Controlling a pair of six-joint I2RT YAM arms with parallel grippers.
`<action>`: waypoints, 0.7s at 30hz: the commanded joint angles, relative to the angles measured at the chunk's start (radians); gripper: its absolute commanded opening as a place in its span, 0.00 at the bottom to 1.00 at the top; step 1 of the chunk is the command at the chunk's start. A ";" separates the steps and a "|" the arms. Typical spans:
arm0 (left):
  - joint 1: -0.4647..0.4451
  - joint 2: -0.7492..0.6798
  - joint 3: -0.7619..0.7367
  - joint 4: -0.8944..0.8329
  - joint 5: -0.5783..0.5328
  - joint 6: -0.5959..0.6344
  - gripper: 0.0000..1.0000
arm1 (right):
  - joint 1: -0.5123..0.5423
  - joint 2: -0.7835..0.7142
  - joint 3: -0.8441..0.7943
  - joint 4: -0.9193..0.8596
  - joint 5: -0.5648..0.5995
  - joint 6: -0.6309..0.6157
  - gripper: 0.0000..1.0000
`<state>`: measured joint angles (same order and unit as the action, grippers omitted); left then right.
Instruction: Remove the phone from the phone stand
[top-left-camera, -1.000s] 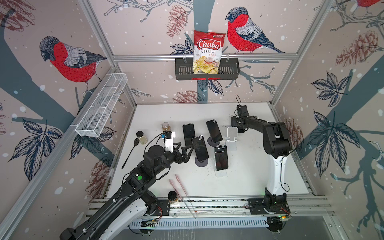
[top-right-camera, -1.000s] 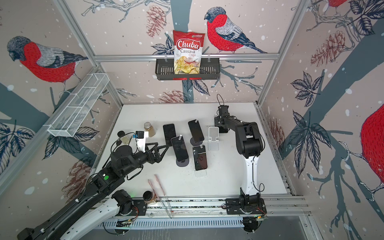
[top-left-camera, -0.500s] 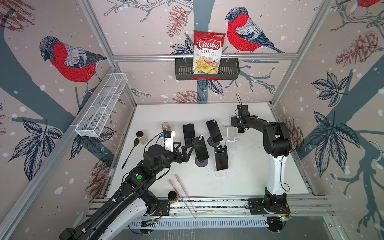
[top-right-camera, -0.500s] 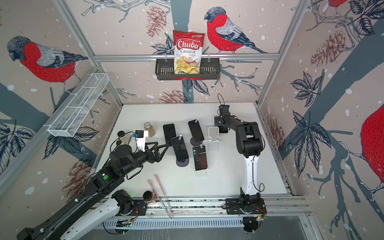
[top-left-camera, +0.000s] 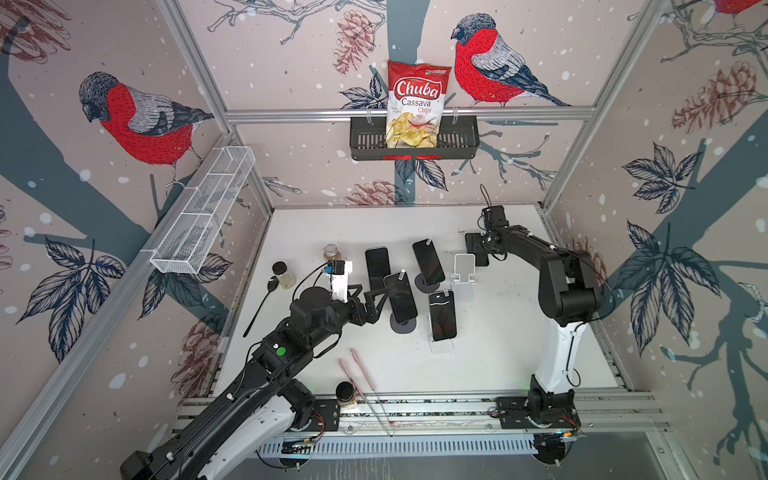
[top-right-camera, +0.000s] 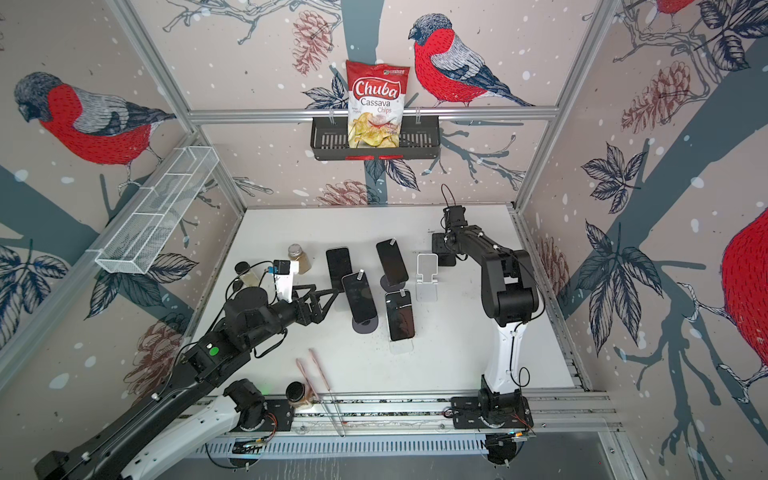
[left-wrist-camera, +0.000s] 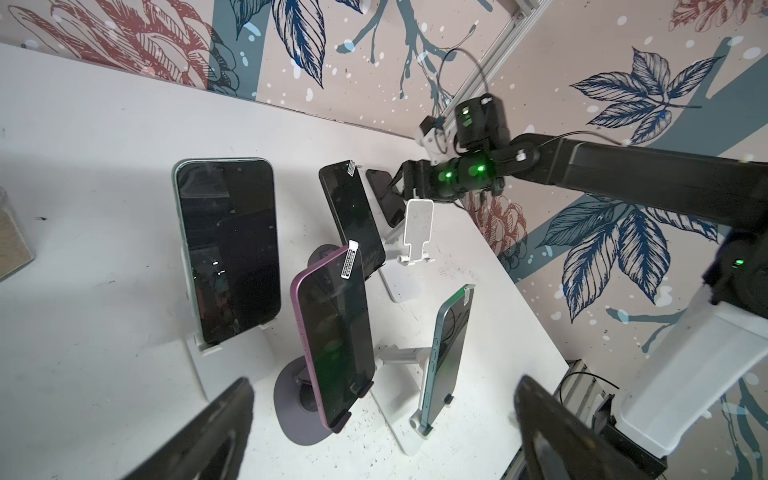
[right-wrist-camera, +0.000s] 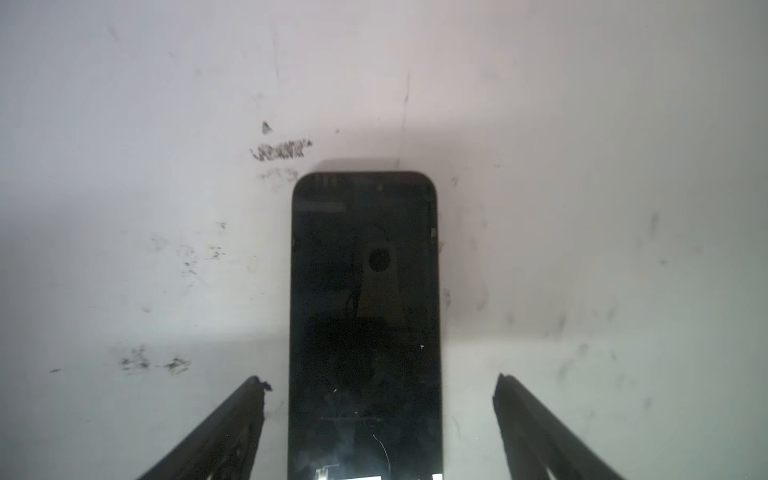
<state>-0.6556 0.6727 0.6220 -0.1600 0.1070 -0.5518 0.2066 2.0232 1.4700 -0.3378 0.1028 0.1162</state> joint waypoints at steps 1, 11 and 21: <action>-0.002 0.011 0.012 -0.007 -0.001 0.012 0.97 | -0.006 -0.060 -0.016 -0.007 0.023 0.059 0.89; -0.065 0.076 0.040 -0.014 -0.053 0.020 0.97 | 0.002 -0.301 -0.127 0.003 0.006 0.118 0.94; -0.209 0.185 0.100 -0.027 -0.163 0.029 0.97 | 0.079 -0.525 -0.252 -0.007 -0.011 0.137 1.00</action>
<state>-0.8406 0.8406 0.7044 -0.1841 -0.0040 -0.5419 0.2699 1.5375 1.2404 -0.3340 0.0978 0.2379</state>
